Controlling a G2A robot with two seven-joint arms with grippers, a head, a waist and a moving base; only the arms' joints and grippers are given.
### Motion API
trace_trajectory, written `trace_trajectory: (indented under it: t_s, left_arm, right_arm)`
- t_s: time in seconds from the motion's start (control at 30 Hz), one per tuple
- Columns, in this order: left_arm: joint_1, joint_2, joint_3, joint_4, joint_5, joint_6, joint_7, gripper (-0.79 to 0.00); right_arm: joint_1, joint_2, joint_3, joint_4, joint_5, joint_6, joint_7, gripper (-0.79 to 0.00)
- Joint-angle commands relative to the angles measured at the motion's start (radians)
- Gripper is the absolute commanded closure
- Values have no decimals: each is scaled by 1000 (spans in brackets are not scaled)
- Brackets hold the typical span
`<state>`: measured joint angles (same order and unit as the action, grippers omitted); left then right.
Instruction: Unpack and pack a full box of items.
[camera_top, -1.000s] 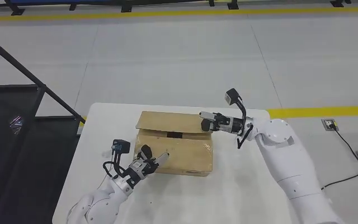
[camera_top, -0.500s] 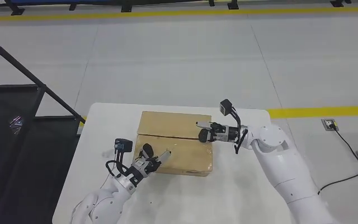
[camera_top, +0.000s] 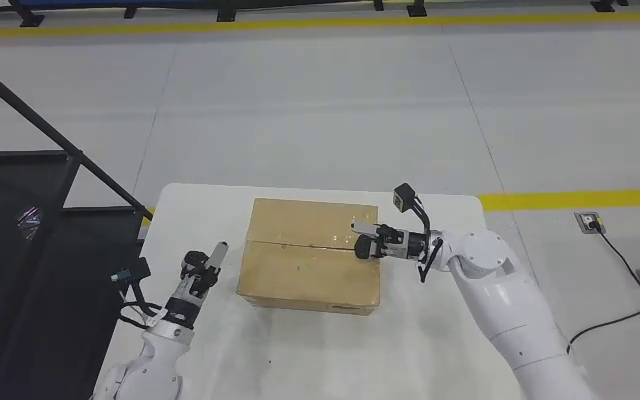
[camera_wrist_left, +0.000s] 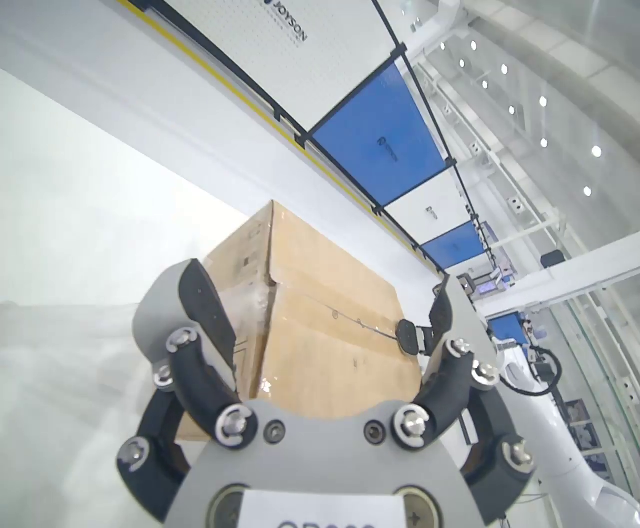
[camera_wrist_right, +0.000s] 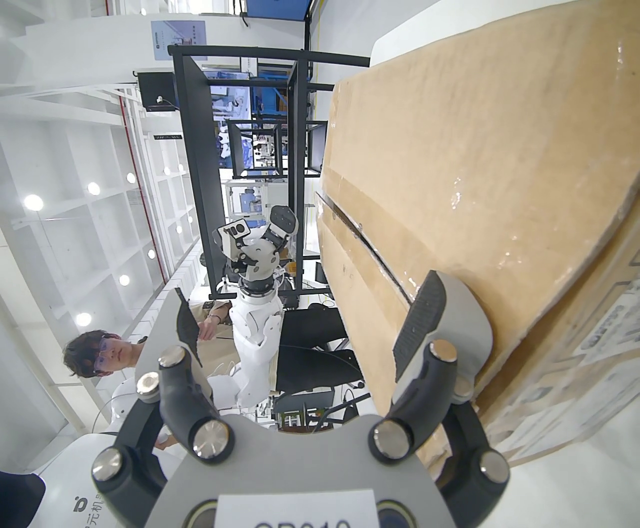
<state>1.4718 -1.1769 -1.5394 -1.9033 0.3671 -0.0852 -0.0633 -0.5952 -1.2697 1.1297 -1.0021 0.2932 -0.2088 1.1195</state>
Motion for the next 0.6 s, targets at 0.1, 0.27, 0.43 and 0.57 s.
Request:
trace_trajectory:
  t_s: [0.1,0.27,0.43,0.57]
  left_arm:
    - [-2,0,4,1,3,0,-1,-785]
    - [-4,-3,-2,19,-37,23,16,-785]
    - [-28,-18,12,143,-269,120,-2,-785]
    - [-34,-29,36,223,-370,143,3,-785]
  right_arm:
    - [0,0,0,0,0,0,0,-785]
    - [0,0,0,0,0,0,0,-785]
    - [0,0,0,0,0,0,0,-785]
    - [0,0,0,0,0,0,0,-785]
